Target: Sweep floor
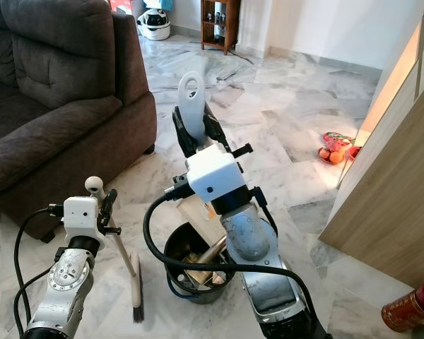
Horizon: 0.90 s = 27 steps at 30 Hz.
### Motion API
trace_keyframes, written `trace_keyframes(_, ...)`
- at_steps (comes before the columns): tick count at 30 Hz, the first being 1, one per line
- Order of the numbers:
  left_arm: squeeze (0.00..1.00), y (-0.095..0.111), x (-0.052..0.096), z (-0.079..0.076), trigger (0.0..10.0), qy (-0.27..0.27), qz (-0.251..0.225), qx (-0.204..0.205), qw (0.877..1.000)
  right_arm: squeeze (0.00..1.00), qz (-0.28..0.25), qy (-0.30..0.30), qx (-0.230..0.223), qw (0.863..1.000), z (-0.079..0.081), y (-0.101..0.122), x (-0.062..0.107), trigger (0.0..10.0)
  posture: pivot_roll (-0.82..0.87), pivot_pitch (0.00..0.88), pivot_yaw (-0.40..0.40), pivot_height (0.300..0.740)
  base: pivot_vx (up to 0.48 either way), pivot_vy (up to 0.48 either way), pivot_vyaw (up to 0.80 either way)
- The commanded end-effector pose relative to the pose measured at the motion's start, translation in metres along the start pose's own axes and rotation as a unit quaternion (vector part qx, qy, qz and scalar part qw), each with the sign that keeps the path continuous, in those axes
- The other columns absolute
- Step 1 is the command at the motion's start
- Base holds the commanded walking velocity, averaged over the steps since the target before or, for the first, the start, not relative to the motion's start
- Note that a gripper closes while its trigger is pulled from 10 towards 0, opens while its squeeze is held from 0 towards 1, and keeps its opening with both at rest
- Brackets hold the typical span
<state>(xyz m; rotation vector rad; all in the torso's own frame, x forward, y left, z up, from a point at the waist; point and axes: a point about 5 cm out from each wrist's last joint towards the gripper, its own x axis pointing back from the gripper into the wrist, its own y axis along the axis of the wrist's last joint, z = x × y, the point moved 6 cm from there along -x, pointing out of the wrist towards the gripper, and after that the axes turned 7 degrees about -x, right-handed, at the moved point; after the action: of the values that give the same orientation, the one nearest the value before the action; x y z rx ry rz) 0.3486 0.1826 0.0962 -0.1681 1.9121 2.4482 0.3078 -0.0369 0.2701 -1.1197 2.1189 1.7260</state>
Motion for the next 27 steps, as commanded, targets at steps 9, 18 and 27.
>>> trace_keyframes(9, 0.00, 0.009, -0.002, 0.004, 10.0, 0.002, -0.020, -0.014, 1.000, 0.00, -0.054, -0.047, 0.053, 0.996, -0.025, 0.023, -0.011, 10.0, 0.14, 0.046, 0.016, 0.740, 0.000, 0.000, 0.00)
trace_keyframes(18, 0.00, 0.009, -0.003, 0.004, 10.0, 0.002, -0.020, -0.014, 1.000, 0.00, -0.039, -0.117, 0.115, 0.986, -0.067, 0.015, -0.012, 10.0, 0.14, 0.047, 0.018, 0.740, 0.000, 0.000, 0.00)
trace_keyframes(27, 0.00, 0.009, -0.002, 0.004, 10.0, 0.000, -0.020, -0.012, 1.000, 0.00, 0.034, -0.160, 0.170, 0.972, -0.098, -0.028, 0.010, 10.0, 0.14, 0.040, 0.020, 0.740, 0.000, 0.000, 0.00)
